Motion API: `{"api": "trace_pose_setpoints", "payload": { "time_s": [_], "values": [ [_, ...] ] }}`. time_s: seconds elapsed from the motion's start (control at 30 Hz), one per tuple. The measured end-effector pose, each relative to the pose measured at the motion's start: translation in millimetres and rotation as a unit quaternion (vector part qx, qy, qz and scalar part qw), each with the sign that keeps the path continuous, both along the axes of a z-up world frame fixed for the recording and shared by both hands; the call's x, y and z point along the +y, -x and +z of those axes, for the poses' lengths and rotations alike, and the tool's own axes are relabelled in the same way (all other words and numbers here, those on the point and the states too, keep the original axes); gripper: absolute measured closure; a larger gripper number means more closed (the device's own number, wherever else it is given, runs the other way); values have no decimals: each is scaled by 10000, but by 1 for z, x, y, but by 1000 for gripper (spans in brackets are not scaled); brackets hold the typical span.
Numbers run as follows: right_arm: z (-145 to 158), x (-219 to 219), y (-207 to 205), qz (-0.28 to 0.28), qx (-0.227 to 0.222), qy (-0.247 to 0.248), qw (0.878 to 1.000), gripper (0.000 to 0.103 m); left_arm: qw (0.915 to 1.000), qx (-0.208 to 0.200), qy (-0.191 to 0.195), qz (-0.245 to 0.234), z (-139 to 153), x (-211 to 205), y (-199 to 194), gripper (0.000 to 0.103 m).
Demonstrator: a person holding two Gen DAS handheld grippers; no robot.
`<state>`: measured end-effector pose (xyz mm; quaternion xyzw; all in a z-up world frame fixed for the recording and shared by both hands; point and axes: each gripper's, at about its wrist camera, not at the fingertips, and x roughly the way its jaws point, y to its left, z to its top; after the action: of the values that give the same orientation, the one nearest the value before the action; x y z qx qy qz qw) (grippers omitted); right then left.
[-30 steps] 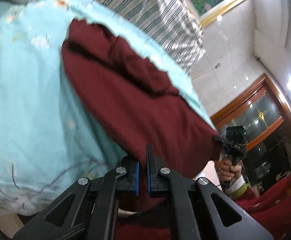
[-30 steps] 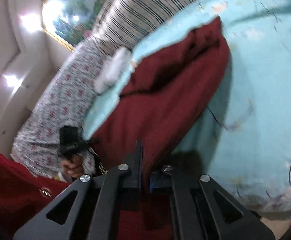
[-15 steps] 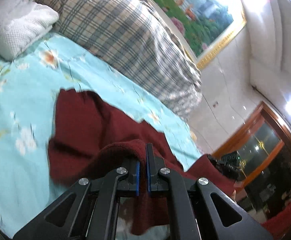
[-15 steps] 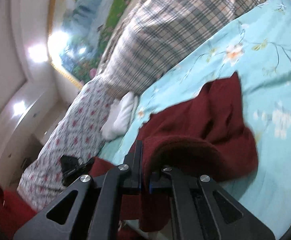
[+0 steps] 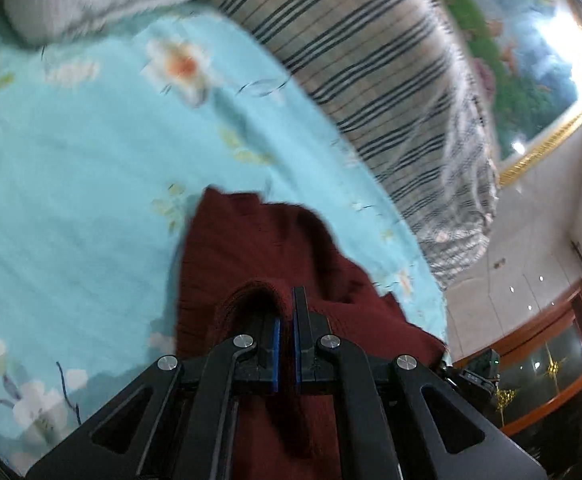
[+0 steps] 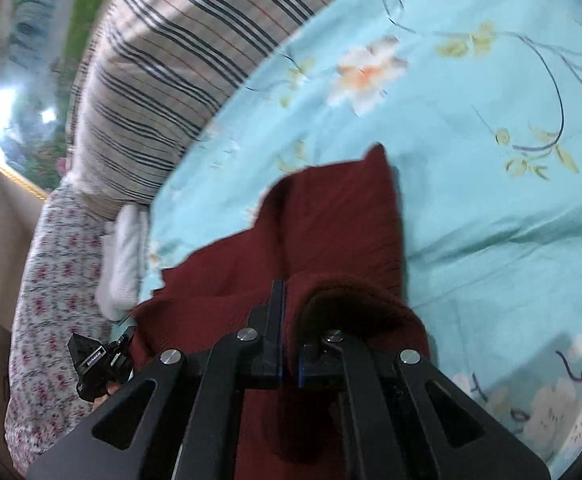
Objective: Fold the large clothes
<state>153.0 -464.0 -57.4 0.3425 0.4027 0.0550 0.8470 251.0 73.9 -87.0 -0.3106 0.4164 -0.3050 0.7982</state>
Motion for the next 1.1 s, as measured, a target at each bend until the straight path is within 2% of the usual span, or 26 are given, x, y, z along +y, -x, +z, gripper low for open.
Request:
{"api": "trace_pose_setpoints", "payload": {
  "time_s": [0.2,0.27,0.3,0.33,0.4,0.43,0.47,0.53,0.63,0.73,0.83,0.9,0.97,1.03,1.1],
  "values": [
    [1,-6,2,18,113,-129,9999,97,9998,181,51,-74,-12,-1,-4,99],
    [5,-7,8,-30,54,-173,9998,94,9997,109,-22,-198,-3,-1,6,92],
    [10,-7,13,-76,1,-115,9999,89,9996,52,-49,-277,2,0,15,85],
    [17,-6,22,-151,-75,-15,9999,78,9993,-34,-67,-377,9,-3,26,81],
    [33,-1,44,-254,-343,153,9990,63,9981,-157,-25,-602,21,-7,45,68],
    [39,4,51,-206,-449,210,9986,63,9968,-207,-15,-766,25,-14,55,67],
    [43,12,58,-100,-558,244,9981,63,9944,-247,-15,-1025,27,-26,65,64],
    [43,43,64,544,-631,238,9962,63,9904,-212,-2,-1366,27,-43,76,60],
    [25,96,53,1616,-148,664,9845,63,9816,-123,-74,-1904,24,-80,83,60],
    [14,116,36,1898,108,1280,9734,63,9747,-153,-493,-2173,19,-110,77,60],
    [12,100,11,1638,167,1296,9778,68,9741,-101,-474,-2209,10,-115,58,61],
    [17,84,-2,1330,87,1303,9825,68,9784,6,-308,-2045,8,-108,37,63],
    [26,68,-13,911,-29,1436,9854,66,9846,-69,-290,-1723,14,-96,18,63],
    [34,49,-25,419,-88,1576,9866,65,9896,-243,-432,-1352,23,-85,4,60],
    [36,35,-30,95,-189,1437,9894,65,9938,-391,-521,-896,31,-71,-12,54]
  ]
}}
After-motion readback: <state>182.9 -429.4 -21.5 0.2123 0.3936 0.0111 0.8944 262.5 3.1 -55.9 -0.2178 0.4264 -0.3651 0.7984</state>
